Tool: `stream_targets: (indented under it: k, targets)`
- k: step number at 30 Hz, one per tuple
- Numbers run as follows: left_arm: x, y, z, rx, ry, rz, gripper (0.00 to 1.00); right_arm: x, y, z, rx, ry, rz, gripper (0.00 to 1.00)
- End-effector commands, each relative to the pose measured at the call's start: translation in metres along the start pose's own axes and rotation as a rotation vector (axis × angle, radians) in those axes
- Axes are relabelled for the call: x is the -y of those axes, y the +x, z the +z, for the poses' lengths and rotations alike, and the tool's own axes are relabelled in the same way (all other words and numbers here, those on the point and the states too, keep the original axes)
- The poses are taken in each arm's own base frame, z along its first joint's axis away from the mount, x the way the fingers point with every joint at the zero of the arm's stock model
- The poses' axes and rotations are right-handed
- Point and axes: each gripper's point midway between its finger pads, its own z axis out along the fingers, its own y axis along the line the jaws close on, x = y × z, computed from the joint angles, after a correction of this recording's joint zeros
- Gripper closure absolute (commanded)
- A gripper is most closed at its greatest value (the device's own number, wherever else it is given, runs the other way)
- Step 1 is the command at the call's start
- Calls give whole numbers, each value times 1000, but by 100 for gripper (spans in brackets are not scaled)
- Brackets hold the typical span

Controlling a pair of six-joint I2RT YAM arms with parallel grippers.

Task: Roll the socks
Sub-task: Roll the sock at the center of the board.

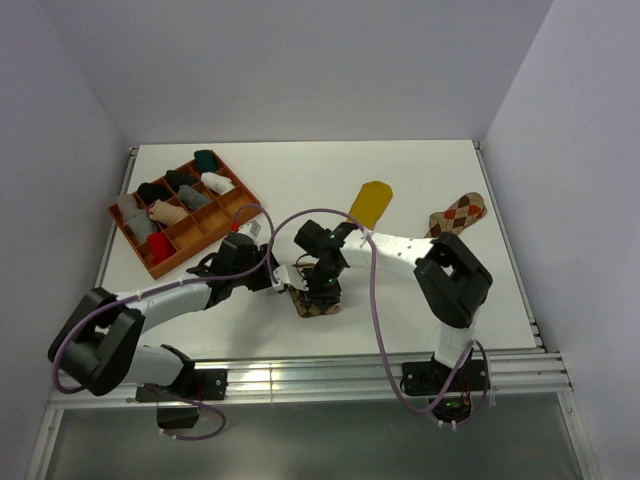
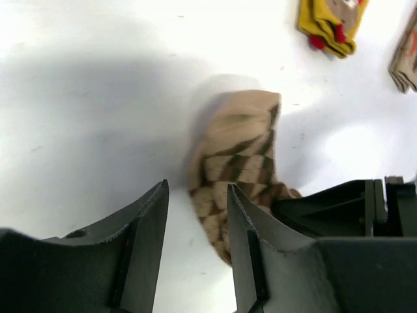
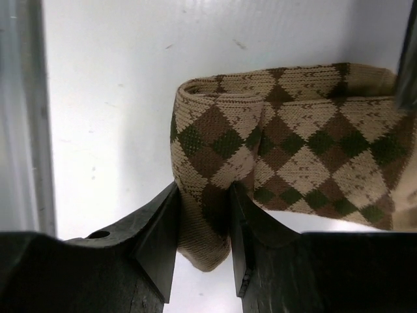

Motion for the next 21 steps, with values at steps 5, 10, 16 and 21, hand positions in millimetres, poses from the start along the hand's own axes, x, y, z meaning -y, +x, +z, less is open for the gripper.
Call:
stream_targets:
  k: [5, 10, 16, 21]
  targets:
    - [-32, 10, -19, 105, -45, 16, 57, -31, 12, -5, -82, -300, 154, 59]
    - [-21, 23, -32, 155, 74, 44, 57, -12, 9, -5, -60, -360, 231, 60]
    - [12, 43, -47, 224, 274, 161, 50, 5, 8, -1, -47, -401, 314, 59]
    - [39, 47, -48, 244, 280, 298, 47, 8, 13, 3, -60, -424, 356, 58]
